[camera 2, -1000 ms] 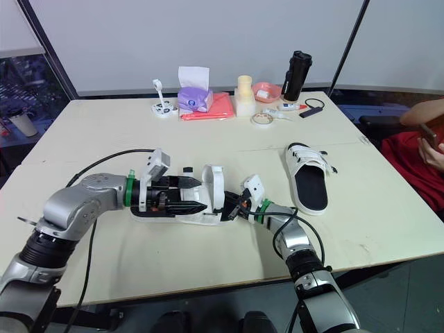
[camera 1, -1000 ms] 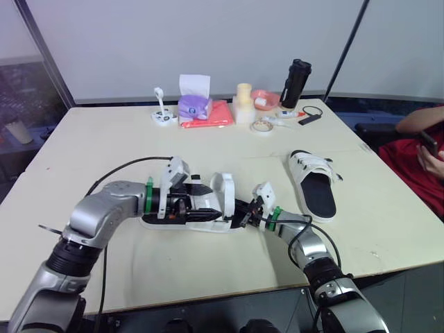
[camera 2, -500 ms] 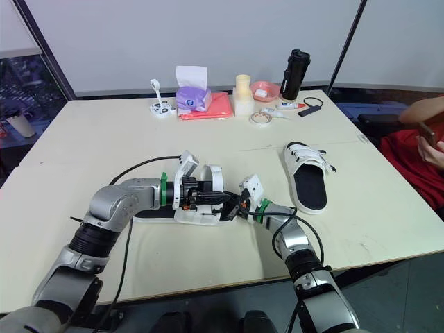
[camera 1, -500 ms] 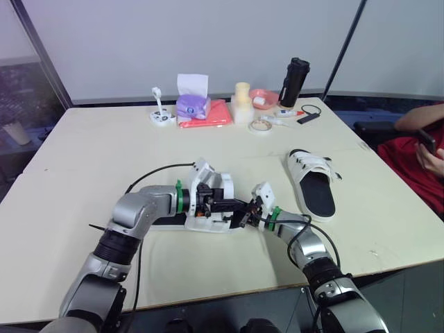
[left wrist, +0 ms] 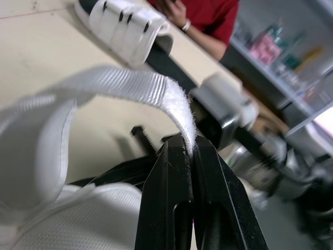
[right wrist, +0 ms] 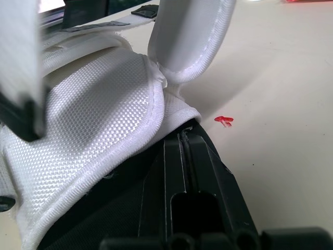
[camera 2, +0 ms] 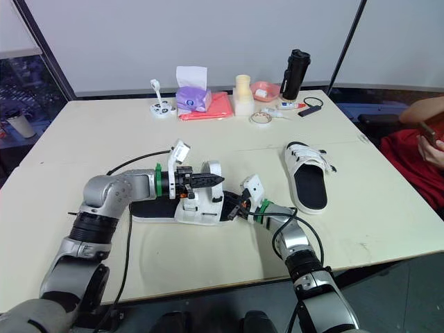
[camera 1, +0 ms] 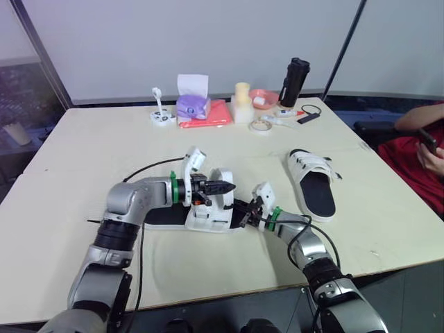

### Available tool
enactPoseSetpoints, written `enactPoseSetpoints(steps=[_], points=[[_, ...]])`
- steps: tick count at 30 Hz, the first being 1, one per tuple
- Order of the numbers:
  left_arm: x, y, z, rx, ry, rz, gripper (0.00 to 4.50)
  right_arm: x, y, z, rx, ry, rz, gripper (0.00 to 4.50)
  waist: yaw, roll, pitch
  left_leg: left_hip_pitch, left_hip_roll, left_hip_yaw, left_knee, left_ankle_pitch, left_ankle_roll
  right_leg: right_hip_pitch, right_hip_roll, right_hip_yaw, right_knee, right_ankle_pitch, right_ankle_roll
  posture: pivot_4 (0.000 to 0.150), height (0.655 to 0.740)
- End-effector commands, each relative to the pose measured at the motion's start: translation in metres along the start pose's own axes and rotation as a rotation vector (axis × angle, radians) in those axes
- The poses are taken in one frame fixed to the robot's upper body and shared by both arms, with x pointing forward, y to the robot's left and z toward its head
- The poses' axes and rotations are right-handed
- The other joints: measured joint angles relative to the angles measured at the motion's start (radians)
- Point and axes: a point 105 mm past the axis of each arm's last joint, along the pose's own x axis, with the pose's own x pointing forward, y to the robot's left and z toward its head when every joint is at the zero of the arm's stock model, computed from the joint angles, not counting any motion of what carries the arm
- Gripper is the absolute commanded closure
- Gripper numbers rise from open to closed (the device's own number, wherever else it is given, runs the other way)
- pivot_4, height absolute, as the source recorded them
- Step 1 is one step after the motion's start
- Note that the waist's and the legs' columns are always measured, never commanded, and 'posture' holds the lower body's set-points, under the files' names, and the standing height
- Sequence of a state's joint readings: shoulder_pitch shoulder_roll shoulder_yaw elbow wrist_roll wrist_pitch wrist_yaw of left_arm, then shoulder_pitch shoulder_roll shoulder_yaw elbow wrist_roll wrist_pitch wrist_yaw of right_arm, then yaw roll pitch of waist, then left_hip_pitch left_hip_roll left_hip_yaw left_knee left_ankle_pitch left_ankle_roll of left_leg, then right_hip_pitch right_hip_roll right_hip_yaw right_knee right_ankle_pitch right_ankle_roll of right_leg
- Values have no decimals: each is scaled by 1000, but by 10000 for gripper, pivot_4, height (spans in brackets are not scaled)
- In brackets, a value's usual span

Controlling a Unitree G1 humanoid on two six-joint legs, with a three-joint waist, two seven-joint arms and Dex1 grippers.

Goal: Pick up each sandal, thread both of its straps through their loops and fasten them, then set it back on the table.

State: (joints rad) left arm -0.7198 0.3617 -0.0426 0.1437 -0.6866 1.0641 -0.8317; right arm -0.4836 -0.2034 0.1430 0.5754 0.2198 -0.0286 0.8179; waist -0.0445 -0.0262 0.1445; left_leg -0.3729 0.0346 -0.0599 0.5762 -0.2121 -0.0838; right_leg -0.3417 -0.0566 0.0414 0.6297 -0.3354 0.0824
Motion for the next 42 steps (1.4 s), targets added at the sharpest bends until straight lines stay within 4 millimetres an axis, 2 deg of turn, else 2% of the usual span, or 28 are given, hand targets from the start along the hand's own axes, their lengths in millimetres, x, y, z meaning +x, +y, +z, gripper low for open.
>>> enactPoseSetpoints(steps=[1, 5, 15, 19, 24, 30, 42], points=[[-7, -5, 4, -25, -6, -38, 44480, -34, -6, -94, 176, 323, -156, 45000, 1, 0, 0, 0, 0, 0, 0, 0, 0, 0, 0, 0, 0, 0, 0, 1500, 7400], [-10, -9, -4, -56, 33, -73, 44480, -35, -6, -95, 175, 326, -157, 45000, 0, 0, 0, 0, 0, 0, 0, 0, 0, 0, 0, 0, 0, 0, 0, 1500, 7400], [-15, 3, -23, 2, 119, -35, 44480, -36, -6, -95, 173, 326, -161, 45000, 0, 1, 0, -1, -1, 0, -1, 0, 0, -1, -2, 0, -1, 0, 0, 1500, 7400], [-14, 7, -19, 35, 109, -27, 44480, -37, -6, -95, 173, 325, -161, 45000, 1, 1, 0, -1, -1, 0, -1, 0, 0, -2, -4, 0, -1, 0, 0, 1500, 7400], [-14, -3, -3, -18, 48, -98, 44480, -37, -6, -95, 172, 326, -163, 45000, 0, 0, 0, -2, -1, 0, -1, -1, 0, -3, -4, 0, -2, 0, 0, 1500, 7400], [-15, 2, 6, -66, 3, -86, 44480, -37, -7, -96, 174, 327, -168, 45000, 0, 1, 0, -2, -1, 0, -1, -1, 0, -4, -4, 0, -1, 0, 0, 1500, 7400], [-10, 7, -8, -63, 49, -74, 44480, -39, -5, -99, 169, 337, -165, 45000, 1, 0, 0, -2, -1, 0, -1, -1, 0, -5, -5, 0, -1, 0, -1, 1500, 7400]])
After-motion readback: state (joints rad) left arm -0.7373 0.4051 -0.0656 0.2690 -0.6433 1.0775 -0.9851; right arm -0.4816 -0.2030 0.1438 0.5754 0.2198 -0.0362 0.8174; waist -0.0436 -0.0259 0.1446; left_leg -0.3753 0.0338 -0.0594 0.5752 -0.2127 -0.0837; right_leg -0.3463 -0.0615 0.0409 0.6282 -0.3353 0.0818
